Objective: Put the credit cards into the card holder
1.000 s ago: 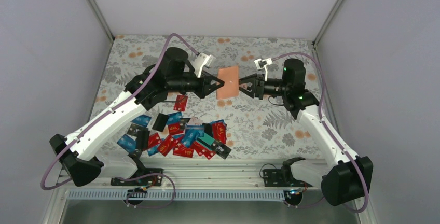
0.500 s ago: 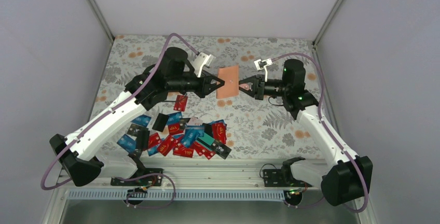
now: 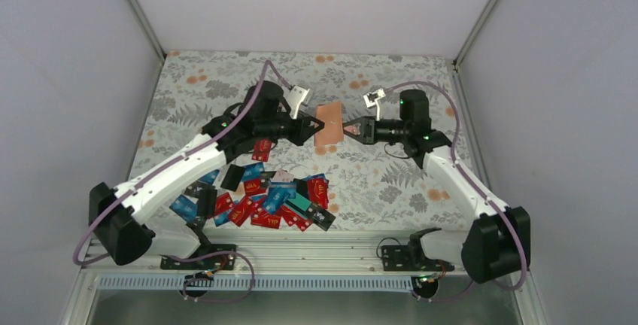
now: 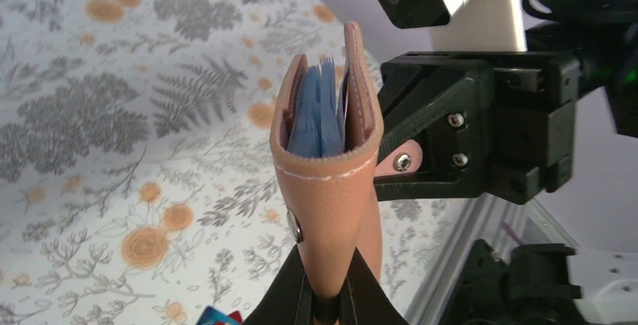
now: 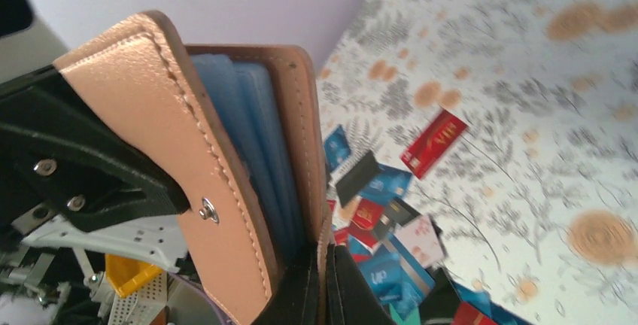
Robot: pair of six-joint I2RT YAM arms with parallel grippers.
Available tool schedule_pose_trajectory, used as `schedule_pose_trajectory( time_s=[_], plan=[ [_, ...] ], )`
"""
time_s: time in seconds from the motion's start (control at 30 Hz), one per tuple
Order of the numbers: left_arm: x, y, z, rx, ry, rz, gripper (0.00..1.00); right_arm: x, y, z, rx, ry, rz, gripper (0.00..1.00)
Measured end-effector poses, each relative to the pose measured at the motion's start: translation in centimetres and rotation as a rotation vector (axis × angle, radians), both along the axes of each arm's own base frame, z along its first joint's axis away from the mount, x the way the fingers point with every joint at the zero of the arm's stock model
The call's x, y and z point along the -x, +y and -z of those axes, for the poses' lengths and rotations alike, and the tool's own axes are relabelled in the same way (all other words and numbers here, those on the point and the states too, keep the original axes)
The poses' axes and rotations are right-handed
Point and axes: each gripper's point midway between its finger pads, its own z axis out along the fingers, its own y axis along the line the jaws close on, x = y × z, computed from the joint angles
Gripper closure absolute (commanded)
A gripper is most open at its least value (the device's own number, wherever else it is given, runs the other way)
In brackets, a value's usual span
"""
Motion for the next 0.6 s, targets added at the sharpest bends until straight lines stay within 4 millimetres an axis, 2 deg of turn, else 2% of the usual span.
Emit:
schedule_pose_trajectory(
  time_s=[0.1, 0.33, 0.47, 0.6],
  plan=[
    [-1.3, -0.1, 3.5, -0.039, 0.031, -0.026, 0.94, -1.1, -0.1, 3.4, 0.046, 0.102, 0.040, 0.96],
    [-4.4, -0.2, 13.2, -0.150, 0.140, -0.070, 0.92, -2.8, -0.4, 11.8, 0.155, 0.348, 0.120, 0.96],
    [-5.8, -0.3, 17.3, -0.189, 0.197, -0.083, 0.88, -3.6, -0.4, 15.0, 0.205, 0.416, 0.150, 0.96],
    [-6.7, -0.3, 20.5, -0.219, 0.242, -0.094, 0.82, -3.9, -0.4, 17.3, 0.238, 0.463, 0.159, 0.96]
  ],
)
